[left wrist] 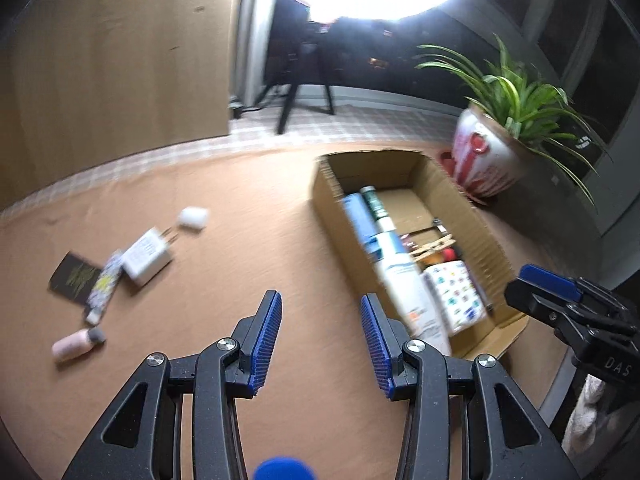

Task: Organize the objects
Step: 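Move both tools back toward the blue lid and pink bottle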

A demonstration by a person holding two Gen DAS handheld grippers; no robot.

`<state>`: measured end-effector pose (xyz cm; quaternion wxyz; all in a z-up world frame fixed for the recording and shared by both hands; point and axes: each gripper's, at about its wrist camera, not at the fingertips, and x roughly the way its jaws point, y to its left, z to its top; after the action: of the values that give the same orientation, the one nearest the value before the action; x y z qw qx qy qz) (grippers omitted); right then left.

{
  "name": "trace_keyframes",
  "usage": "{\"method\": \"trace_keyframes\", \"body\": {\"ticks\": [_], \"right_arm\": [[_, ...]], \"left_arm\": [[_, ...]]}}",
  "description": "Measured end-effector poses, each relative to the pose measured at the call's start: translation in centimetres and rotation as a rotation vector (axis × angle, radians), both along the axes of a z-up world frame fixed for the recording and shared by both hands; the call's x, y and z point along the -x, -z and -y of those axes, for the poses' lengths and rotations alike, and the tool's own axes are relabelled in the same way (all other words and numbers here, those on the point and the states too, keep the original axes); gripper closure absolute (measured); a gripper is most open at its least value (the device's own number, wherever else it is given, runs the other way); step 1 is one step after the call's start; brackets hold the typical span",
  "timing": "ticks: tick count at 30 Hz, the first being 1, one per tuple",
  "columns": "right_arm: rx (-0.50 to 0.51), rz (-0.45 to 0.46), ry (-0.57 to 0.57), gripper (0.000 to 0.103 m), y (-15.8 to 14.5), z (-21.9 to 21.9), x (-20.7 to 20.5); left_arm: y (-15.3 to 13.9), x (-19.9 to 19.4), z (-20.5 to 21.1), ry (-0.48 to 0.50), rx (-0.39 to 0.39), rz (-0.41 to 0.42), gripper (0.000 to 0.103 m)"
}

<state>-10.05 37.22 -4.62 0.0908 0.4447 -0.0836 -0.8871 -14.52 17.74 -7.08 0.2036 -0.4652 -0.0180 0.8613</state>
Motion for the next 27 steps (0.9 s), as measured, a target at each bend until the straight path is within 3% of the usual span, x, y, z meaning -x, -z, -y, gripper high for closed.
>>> {"method": "trace_keyframes", "body": {"ticks": [10,18,27], "right_arm": [[0.019,0.113,-0.173,0.057,2.3,7.7,-1.9],[0.016,0.176,-0.231,0.057,4.2,11.4,-3.7],[0.023,0.238,-0.221,0.057,5.6,12.3,-4.5]], "left_arm": [[2.1,-0.7,10.0,-0.118,0.041,0.05,0.058],[4.0,0.0,17.5,-0.212,0.053,0.087,0.058],[6.2,3.2,21.0,-0.242,0.061,0.114,0.058]]}}
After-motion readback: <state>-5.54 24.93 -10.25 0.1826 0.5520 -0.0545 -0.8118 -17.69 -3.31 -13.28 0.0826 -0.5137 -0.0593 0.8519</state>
